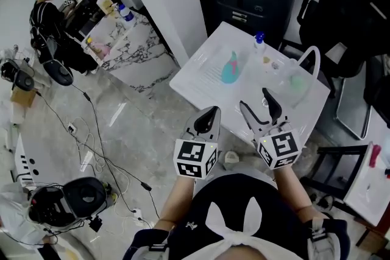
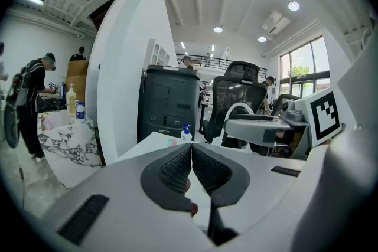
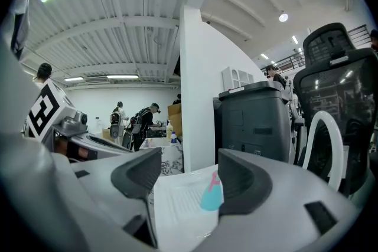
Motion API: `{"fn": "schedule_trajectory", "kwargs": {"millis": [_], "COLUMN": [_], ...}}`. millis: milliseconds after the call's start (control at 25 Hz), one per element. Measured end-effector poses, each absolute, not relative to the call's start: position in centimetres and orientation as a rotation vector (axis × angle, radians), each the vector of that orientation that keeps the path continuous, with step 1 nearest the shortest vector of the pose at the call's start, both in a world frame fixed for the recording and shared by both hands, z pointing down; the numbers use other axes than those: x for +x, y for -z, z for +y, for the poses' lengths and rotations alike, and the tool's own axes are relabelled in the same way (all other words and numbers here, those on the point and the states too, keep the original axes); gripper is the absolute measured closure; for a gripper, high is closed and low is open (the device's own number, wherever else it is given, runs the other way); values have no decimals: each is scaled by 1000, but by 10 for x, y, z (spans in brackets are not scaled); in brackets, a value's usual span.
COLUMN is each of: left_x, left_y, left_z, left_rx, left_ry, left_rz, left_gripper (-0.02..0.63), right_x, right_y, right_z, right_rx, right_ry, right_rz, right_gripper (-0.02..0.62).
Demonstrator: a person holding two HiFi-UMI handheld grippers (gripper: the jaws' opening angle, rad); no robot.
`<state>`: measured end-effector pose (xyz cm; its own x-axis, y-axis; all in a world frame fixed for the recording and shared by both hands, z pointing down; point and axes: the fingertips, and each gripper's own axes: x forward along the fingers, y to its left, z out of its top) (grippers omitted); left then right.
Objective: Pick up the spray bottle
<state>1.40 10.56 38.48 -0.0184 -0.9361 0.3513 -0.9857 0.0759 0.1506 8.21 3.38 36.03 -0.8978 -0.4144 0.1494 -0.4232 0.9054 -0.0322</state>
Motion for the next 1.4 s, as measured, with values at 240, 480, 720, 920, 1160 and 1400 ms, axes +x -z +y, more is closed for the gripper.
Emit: {"fn": "schedule_trajectory", "kwargs": {"millis": [240, 480, 720, 920, 1160, 1400], "left_x": [7, -6, -22, -39, -54, -67], "left_y": [-394, -396, -409, -409, -419, -420], "left_z": [98, 91, 70, 46, 29, 7], "left_rx": [1877, 1853, 1870, 1897, 1912, 1951], "left_ry": [-197, -207, -247, -273, -311, -316], "left_rz": [-1988, -1955, -1882, -1849, -1790, -1750], "left_gripper": [578, 578, 578, 578, 578, 578], "right_x": [72, 59, 45, 33, 14, -2], "right_y": [-373, -375, -391, -396, -401, -404], "right_z": [27, 17, -1, -21, -42, -57], "right_rx": [615, 619, 653, 684, 721, 752], "right_ry": [-116, -158, -206, -247, -296, -326], "right_rz": [-2898, -2870, -2827, -2805, -2791, -2775], "right_gripper": [313, 313, 313, 313, 313, 313]}}
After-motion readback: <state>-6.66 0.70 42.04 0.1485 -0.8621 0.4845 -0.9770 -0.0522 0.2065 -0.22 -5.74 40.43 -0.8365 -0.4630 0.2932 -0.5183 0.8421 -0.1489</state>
